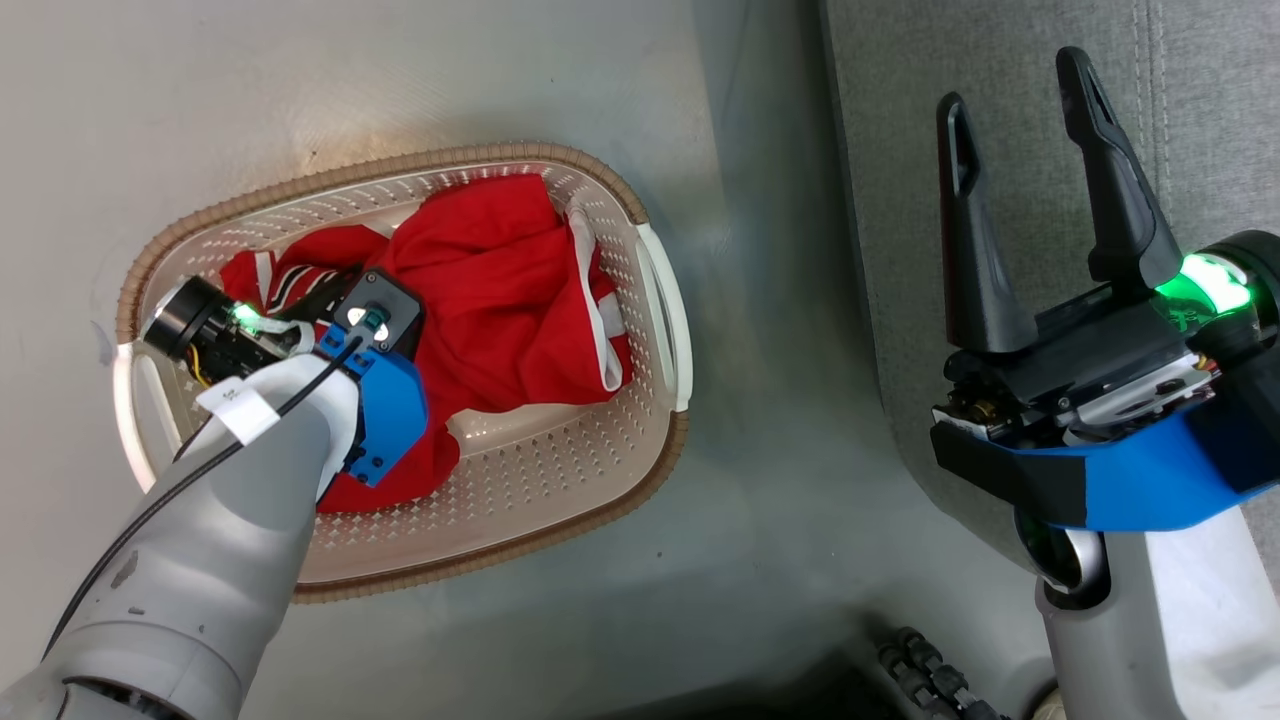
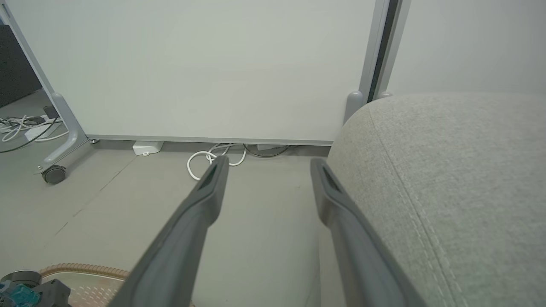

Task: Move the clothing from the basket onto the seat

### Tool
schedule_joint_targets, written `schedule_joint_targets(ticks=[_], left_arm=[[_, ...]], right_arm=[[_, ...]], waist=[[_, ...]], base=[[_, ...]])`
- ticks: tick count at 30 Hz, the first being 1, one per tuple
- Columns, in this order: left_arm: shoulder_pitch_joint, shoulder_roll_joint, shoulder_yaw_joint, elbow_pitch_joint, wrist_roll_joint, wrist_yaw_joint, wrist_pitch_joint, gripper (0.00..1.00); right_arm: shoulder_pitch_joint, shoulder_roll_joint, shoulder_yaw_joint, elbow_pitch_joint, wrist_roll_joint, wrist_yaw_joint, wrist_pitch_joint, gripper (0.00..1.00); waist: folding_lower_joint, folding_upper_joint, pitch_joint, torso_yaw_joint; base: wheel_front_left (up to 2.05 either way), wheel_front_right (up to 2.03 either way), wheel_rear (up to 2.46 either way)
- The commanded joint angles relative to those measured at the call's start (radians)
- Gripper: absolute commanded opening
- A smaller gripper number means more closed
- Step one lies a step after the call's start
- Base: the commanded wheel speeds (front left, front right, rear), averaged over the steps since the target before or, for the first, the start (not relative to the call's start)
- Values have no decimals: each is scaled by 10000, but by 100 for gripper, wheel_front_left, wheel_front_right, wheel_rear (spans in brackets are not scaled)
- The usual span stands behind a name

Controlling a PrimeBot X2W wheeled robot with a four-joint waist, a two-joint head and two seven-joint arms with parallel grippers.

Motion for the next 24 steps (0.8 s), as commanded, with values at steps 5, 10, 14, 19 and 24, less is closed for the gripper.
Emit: schedule_joint_targets(ticks=[5,10,14,19,24], left_arm=[[-385,-63,-318,33,-209,-8,225,100],[-480,-262,-630,25,-753,-11,309,100],[-579,-399,-951,-99,-1238,-12,270,100],[-598,-491,-1366,-330,-1868,-13,143,100],[-629,-473,-1884,-586,-2427,-14,75,100]], right_arm=[[-186,-32,-45,-194,-92,3,-35,100],[-75,-32,-70,-287,-174,3,-35,100],[-4,-32,-64,-350,-239,1,-35,100],[23,-32,-58,-430,-295,1,-35,100],[42,-32,-38,-439,-316,3,-35,100]], waist=[[-1,1,331,-50],[-1,1,567,-21],[-1,1,695,42],[-1,1,800,87],[-1,1,852,123]], base=[[0,0,0],[0,0,0],[0,0,0],[0,0,0],[0,0,0]])
